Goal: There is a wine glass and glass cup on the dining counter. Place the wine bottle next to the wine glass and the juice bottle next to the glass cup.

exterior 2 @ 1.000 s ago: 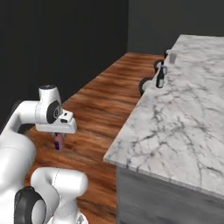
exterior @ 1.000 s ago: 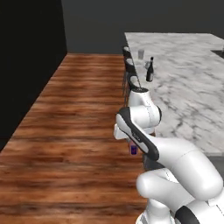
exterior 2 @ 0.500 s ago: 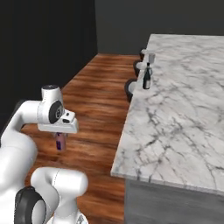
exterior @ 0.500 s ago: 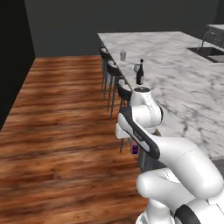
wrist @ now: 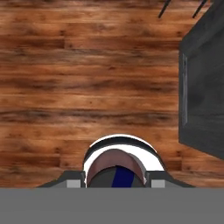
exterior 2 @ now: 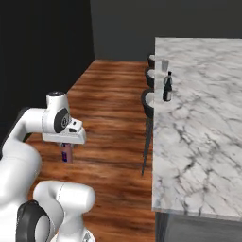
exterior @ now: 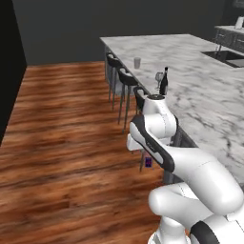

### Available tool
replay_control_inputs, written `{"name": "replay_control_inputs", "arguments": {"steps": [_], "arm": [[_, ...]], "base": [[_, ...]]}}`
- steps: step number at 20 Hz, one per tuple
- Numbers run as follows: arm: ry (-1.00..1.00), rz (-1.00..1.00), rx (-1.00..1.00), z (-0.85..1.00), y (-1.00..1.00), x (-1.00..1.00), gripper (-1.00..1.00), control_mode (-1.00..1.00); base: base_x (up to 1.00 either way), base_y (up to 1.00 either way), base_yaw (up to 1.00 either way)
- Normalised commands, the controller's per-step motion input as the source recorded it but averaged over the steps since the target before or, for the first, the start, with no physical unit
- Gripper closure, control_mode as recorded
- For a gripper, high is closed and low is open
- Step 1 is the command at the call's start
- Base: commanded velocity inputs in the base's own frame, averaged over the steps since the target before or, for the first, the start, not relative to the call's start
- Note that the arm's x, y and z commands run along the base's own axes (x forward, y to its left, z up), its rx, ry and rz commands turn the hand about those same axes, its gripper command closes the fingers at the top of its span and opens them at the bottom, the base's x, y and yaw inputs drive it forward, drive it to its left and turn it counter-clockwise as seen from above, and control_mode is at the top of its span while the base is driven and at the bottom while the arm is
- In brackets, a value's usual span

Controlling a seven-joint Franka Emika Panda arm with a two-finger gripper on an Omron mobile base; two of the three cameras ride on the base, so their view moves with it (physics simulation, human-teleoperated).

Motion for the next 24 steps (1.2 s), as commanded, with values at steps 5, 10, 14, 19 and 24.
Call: {"name": "replay_control_inputs", "arguments": {"steps": [5,10,14,19,24], "arm": [[0.0,0.0,0.0,0.0,0.0,0.0,1.0,1.0],[0.0,0.0,0.0,0.0,0.0,0.0,1.0,1.0],[0.0,0.0,0.0,0.0,0.0,0.0,1.0,1.0],[0.0,0.0,0.0,0.0,0.0,0.0,1.0,1.0],[0.0,0.0,0.0,0.0,0.0,0.0,1.0,1.0]], "base": [[0.47,0.65,-0.21],[0.56,0.52,-0.31],[0.61,0.46,-0.37],[0.62,0.4,-0.43],[0.57,0.48,-0.36]]}}
